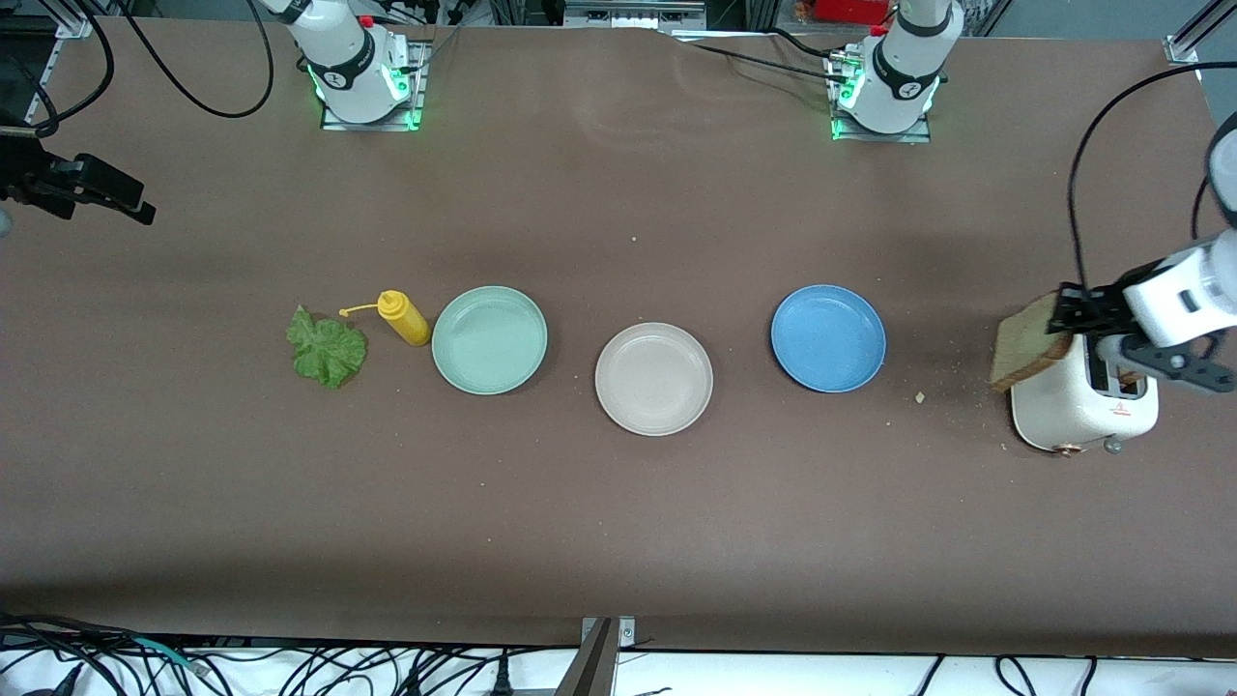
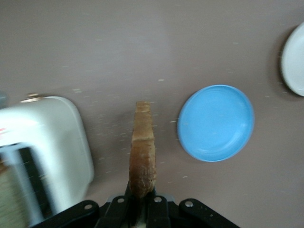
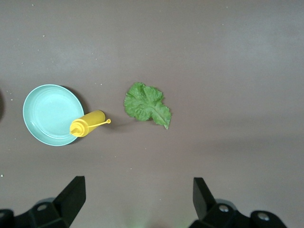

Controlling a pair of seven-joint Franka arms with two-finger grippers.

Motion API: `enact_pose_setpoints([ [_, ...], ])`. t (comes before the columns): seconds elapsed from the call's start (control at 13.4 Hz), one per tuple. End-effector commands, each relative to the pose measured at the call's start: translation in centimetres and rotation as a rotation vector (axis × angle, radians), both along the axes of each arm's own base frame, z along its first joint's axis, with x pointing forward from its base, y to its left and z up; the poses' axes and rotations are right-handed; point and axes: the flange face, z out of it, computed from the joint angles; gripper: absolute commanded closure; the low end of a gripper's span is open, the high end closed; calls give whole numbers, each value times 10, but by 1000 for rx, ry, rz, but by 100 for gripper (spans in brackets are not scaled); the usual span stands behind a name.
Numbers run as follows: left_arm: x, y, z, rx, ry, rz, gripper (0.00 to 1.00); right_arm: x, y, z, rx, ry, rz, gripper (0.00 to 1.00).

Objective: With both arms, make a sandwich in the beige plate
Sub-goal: 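Carry the bread slice with the left gripper to the beige plate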

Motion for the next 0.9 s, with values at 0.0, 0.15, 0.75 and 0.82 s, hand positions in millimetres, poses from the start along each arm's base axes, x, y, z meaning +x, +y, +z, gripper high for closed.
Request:
enact_pose_setpoints([
  [0.0,10,-67,-32,-85,80,22,100,4,0,4,8,-8,-8,0],
  [0.15,9,-121,-57,-100,149,61,100,6,0,1,3,-3,-6,0],
  [0.75,-3,-272,-115,-221,324,117,100,15,3,-22,-7,49,2,0],
  [0.82,-2,-286,-117,-233,325,106,100,16,3,-25,-4,57,9,0],
])
